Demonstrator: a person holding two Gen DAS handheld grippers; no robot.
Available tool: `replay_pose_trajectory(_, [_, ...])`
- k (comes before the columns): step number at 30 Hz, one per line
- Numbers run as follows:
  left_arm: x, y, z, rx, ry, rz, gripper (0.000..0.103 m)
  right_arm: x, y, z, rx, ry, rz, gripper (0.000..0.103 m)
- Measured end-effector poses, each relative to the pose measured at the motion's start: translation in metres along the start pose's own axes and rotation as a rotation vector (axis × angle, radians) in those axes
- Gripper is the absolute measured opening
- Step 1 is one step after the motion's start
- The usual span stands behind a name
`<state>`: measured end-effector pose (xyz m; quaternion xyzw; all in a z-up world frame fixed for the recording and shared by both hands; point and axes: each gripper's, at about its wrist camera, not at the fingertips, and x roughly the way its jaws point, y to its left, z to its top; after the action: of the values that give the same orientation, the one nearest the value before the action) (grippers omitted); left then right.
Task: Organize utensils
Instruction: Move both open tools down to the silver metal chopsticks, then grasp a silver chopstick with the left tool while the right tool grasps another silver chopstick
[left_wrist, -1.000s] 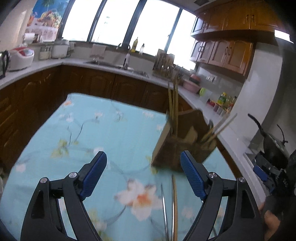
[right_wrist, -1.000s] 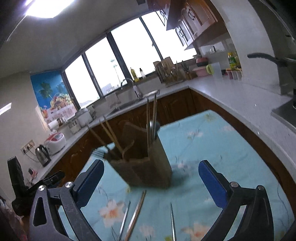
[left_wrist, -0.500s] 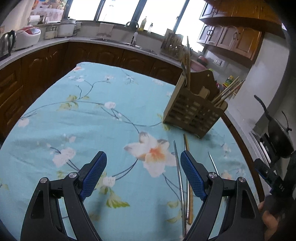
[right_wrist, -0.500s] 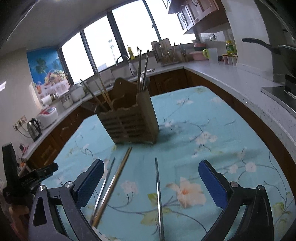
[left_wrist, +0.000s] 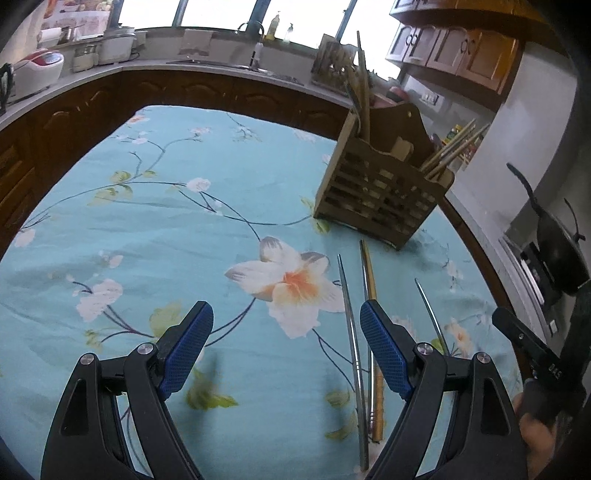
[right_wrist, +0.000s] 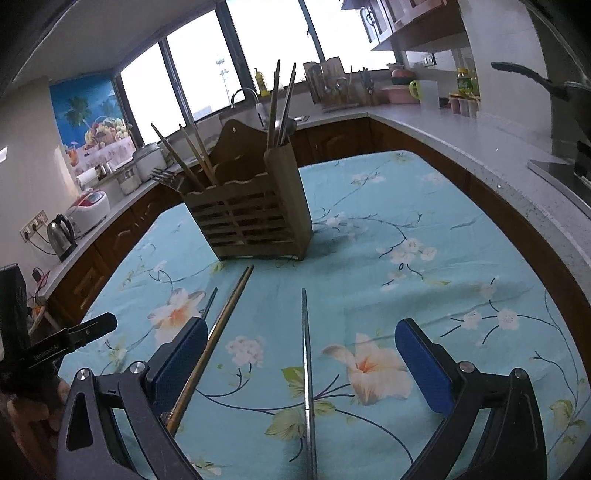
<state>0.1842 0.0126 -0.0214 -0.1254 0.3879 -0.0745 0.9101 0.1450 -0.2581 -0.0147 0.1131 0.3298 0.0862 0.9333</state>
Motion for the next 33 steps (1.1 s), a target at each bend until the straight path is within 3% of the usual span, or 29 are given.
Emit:
replay_pose_trajectory(2, [0.006,-0.005,0.002,0.019,0.014,0.005,0.084,0.004,0.0,0.001,-0.004,0.011,-0.003,0.101])
replay_pose_trajectory(7, [0.019,-0.015,0.011,0.056,0.045,0.007,0.083,0.016,0.001,0.003,-0.028,0.048,-0.008,0.087])
replay_pose_trajectory(10, [0.028,-0.022,0.015,0.078,0.07,0.002,0.074,0.027,0.003,0.006,-0.043,0.084,0.001,0.073])
replay_pose_trajectory(14, [0.044,-0.033,0.02,0.096,0.105,-0.012,0.057,0.042,0.005,0.009,-0.066,0.126,0.016,0.064])
replay_pose_trajectory(18, [0.062,-0.045,0.024,0.118,0.149,-0.03,0.049,0.057,0.005,0.011,-0.079,0.17,0.023,0.05])
replay_pose_trajectory(23, [0.085,-0.056,0.031,0.151,0.19,-0.033,0.032,0.073,0.005,0.012,-0.106,0.215,0.009,0.044])
replay_pose_trajectory(30, [0.113,-0.063,0.032,0.179,0.248,-0.047,0.021,0.094,0.007,0.017,-0.146,0.261,-0.014,0.026])
replay_pose_trajectory(33, [0.114,-0.068,0.032,0.215,0.239,-0.033,0.021,0.101,0.014,0.014,-0.217,0.259,-0.049,0.026])
